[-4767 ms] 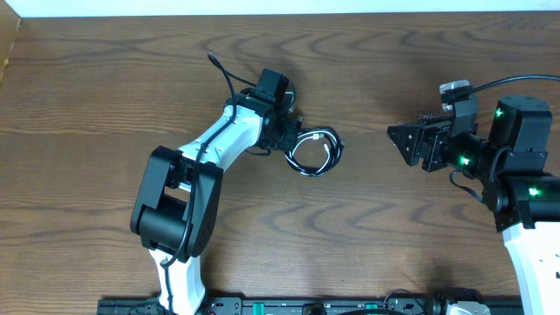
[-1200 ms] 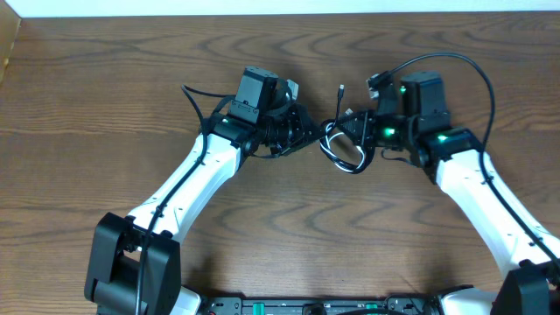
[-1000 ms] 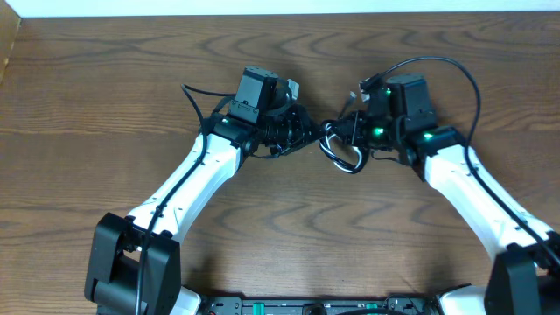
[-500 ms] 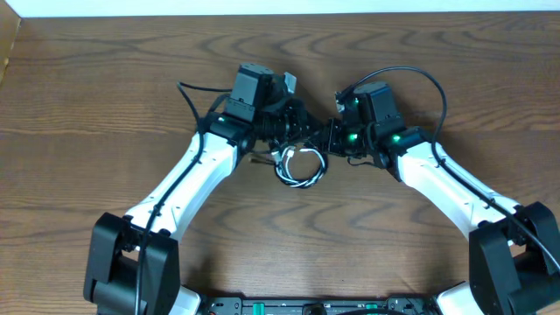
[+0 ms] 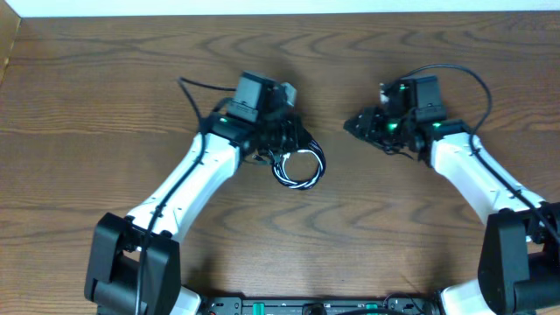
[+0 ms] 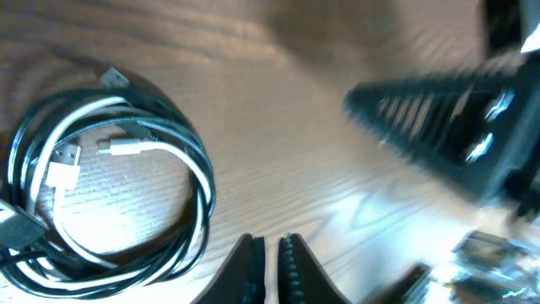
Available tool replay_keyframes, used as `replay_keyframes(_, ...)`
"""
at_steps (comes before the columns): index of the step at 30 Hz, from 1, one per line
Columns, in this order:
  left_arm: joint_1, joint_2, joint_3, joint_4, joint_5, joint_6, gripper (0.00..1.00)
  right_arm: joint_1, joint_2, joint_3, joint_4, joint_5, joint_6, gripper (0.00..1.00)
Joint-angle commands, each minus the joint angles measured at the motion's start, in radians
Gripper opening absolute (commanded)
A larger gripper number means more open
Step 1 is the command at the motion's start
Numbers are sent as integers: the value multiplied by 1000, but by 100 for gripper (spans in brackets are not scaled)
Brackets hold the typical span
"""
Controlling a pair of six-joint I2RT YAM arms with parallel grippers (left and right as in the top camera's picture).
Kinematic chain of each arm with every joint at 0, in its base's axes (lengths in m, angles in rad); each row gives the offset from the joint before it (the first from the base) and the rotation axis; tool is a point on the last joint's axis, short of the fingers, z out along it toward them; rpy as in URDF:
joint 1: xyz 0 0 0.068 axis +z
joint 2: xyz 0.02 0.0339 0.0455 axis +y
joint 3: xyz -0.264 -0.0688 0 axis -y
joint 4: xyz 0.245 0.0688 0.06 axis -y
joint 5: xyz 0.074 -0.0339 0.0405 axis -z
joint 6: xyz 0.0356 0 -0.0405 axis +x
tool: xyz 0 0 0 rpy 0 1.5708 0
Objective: Untangle cables
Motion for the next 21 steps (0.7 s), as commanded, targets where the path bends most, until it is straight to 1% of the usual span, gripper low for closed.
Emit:
replay_keyframes(1,-76,32,11,-45,-158,262,17,-49,5,18,-50,-2,-130,57)
replay_keyframes(2,-86,43,11,-54,-173,283,17,-58,5,18,-68,-2,-148,57)
replay_keyframes(3,-98,61,11,-62,-184,311,21,-66,5,18,-84,-2,-162,58)
replay_keyframes(6,-123,125,11,-66,-191,359,24,-78,5,18,-124,3,-195,59)
replay_keyframes(11,-157,206,11,-67,-190,386,24,-79,5,17,-159,14,-219,60)
replay_keyframes(15,-186,221,11,-69,-197,454,24,-79,5,17,-173,18,-219,60)
replay_keyframes(21,-214,232,11,-73,-332,482,24,-78,5,17,-176,25,-219,61)
